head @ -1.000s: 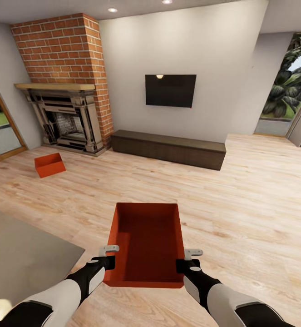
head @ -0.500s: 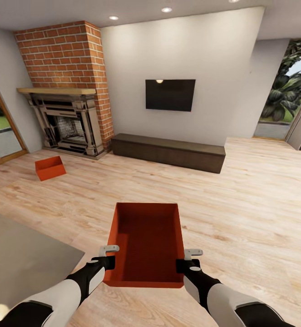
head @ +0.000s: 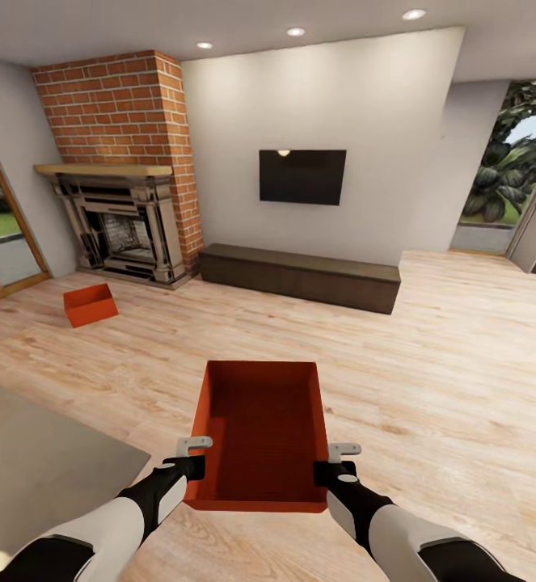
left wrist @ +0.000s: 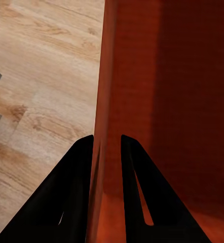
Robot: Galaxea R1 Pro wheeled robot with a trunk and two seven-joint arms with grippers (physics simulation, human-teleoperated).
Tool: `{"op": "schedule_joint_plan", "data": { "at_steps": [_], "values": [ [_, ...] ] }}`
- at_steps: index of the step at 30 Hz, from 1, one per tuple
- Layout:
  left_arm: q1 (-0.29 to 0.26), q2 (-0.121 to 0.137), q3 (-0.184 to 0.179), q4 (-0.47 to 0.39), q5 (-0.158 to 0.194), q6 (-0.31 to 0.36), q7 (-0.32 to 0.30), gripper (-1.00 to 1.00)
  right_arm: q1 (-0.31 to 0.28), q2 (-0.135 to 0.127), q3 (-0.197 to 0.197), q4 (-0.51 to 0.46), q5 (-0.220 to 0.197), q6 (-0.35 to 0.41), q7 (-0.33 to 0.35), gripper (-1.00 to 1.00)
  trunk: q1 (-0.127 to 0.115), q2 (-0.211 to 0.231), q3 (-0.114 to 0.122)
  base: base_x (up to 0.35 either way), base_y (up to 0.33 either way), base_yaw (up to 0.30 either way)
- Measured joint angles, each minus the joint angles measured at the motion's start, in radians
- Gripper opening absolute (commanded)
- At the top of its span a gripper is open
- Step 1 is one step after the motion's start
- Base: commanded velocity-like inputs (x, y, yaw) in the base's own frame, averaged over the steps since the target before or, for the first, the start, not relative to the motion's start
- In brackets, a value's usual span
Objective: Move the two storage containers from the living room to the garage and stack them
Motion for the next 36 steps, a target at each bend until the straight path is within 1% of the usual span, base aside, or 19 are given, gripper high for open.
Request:
{"op": "schedule_joint_plan", "data": {
  "at_steps": [36],
  "values": [
    [0.0, 0.001, 0.001, 0.001, 0.0, -0.001, -0.003, -1.0, 0.0, 0.0, 0.0, 0.0, -0.001, -0.001, 0.003, -1.0, 0.0, 0.0, 0.058, 0.0, 0.0, 0.0]
  ]
}}
